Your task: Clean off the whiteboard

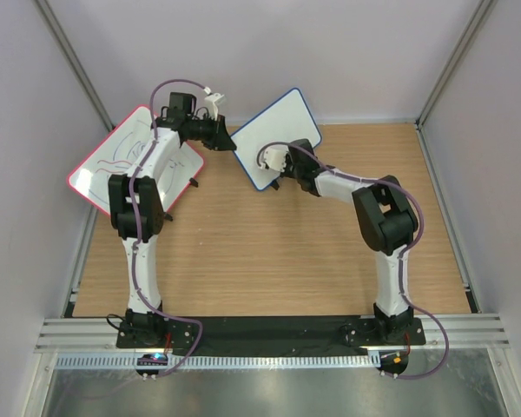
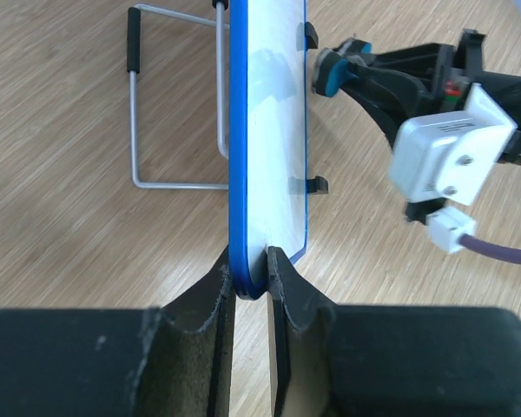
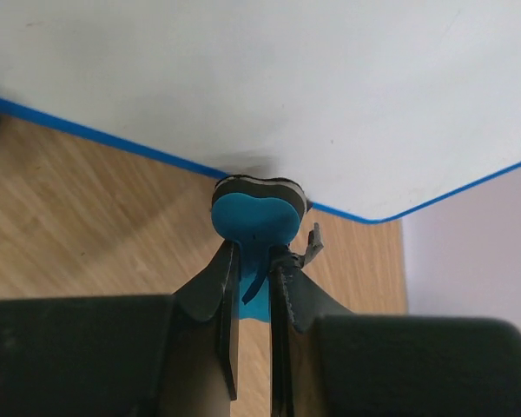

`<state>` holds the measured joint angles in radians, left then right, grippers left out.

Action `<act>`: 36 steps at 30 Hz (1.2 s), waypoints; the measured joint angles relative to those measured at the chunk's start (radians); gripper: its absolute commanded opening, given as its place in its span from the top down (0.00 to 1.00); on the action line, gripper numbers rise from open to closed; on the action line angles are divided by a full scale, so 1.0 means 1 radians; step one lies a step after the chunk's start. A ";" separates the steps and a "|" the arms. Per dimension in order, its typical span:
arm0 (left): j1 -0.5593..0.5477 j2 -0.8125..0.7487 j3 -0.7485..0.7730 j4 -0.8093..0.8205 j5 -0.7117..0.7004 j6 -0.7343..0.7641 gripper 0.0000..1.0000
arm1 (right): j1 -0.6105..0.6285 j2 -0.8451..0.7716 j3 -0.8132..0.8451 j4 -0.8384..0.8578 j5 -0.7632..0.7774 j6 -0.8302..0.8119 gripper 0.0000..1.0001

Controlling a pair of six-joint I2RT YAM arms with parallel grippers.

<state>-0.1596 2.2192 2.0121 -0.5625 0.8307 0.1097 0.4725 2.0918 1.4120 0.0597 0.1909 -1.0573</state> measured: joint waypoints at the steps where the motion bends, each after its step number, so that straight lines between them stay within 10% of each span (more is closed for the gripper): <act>1: 0.000 0.000 0.001 -0.002 0.000 0.003 1.00 | 0.002 -0.019 -0.026 0.009 -0.005 0.027 0.99; 13: -0.006 0.004 0.021 -0.021 -0.001 0.004 0.96 | -0.119 -0.348 -0.148 -0.057 -0.052 0.595 0.99; 29: -0.009 0.035 0.067 -0.029 -0.036 -0.108 1.00 | -0.437 -0.203 -0.148 -0.401 0.009 1.062 0.99; 36: -0.017 0.035 0.072 -0.028 -0.062 -0.122 0.71 | -0.424 -0.202 -0.149 -0.421 0.025 1.064 0.97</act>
<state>-0.1768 2.2543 2.0838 -0.5903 0.7689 -0.0124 0.0483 1.8896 1.2633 -0.3611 0.2157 0.0067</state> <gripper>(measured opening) 0.190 0.175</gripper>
